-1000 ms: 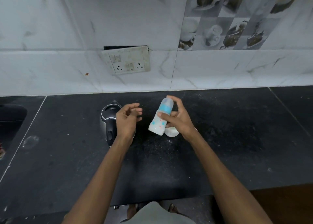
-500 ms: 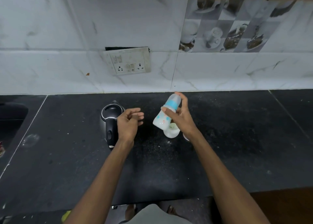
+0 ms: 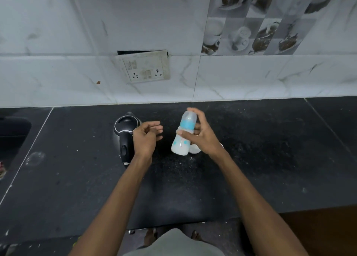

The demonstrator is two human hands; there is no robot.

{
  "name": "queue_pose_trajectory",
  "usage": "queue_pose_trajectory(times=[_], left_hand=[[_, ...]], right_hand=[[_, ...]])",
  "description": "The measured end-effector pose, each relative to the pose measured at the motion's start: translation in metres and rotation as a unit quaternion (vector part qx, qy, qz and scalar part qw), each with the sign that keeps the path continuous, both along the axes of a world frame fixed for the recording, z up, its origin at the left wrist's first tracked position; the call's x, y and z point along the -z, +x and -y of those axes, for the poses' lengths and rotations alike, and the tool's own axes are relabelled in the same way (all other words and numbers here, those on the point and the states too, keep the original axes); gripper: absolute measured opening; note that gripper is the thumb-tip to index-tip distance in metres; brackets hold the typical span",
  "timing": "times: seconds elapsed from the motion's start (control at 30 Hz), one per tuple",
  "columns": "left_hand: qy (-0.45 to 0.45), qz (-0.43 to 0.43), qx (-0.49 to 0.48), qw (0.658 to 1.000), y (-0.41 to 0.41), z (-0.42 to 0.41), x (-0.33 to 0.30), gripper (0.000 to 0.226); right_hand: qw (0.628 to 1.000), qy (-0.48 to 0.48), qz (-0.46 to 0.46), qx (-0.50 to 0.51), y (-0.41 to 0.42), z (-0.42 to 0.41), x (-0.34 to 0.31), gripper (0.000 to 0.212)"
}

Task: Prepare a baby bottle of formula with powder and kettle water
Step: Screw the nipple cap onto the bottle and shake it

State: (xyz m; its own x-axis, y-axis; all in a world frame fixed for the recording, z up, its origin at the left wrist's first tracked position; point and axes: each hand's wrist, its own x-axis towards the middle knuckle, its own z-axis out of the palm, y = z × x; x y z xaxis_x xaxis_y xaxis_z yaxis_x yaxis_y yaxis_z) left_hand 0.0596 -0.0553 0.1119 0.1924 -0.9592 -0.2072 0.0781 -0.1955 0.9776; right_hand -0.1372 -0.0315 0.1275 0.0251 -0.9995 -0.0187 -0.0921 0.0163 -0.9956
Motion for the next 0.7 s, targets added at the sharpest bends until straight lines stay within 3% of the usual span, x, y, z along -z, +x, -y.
queue_pose_trajectory(times=[0.1,0.17,0.27,0.37,0.47,0.53,0.63,0.7], left_hand=[[-0.004,-0.004,-0.010,1.000,-0.001,0.000,-0.003,0.029],[-0.005,0.003,-0.006,1.000,-0.001,-0.002,-0.004,0.028],[-0.010,-0.009,-0.013,1.000,-0.001,-0.002,-0.007,0.028],[-0.020,-0.015,-0.021,0.999,-0.003,-0.005,-0.010,0.028],[-0.020,-0.030,-0.030,0.999,-0.002,-0.003,-0.010,0.029],[-0.015,-0.021,-0.035,0.999,0.000,-0.003,-0.009,0.029],[-0.012,-0.028,-0.040,0.999,0.002,-0.004,-0.008,0.028],[-0.015,-0.024,-0.042,0.999,0.002,-0.006,-0.007,0.027]], right_hand=[[0.998,0.024,0.056,0.017,-0.003,-0.001,-0.008,0.073],[0.998,0.037,0.014,-0.044,-0.005,-0.003,-0.006,0.074],[0.997,0.045,0.055,0.003,-0.004,-0.005,-0.007,0.075],[0.995,0.065,0.032,-0.066,0.000,-0.009,-0.003,0.076],[0.994,0.065,0.082,-0.022,0.002,-0.010,-0.003,0.074],[0.994,0.065,0.056,-0.066,0.003,-0.008,-0.005,0.076],[0.995,0.047,0.083,-0.004,0.002,-0.006,-0.010,0.074],[0.997,0.043,0.062,-0.015,0.003,-0.004,-0.014,0.073]])
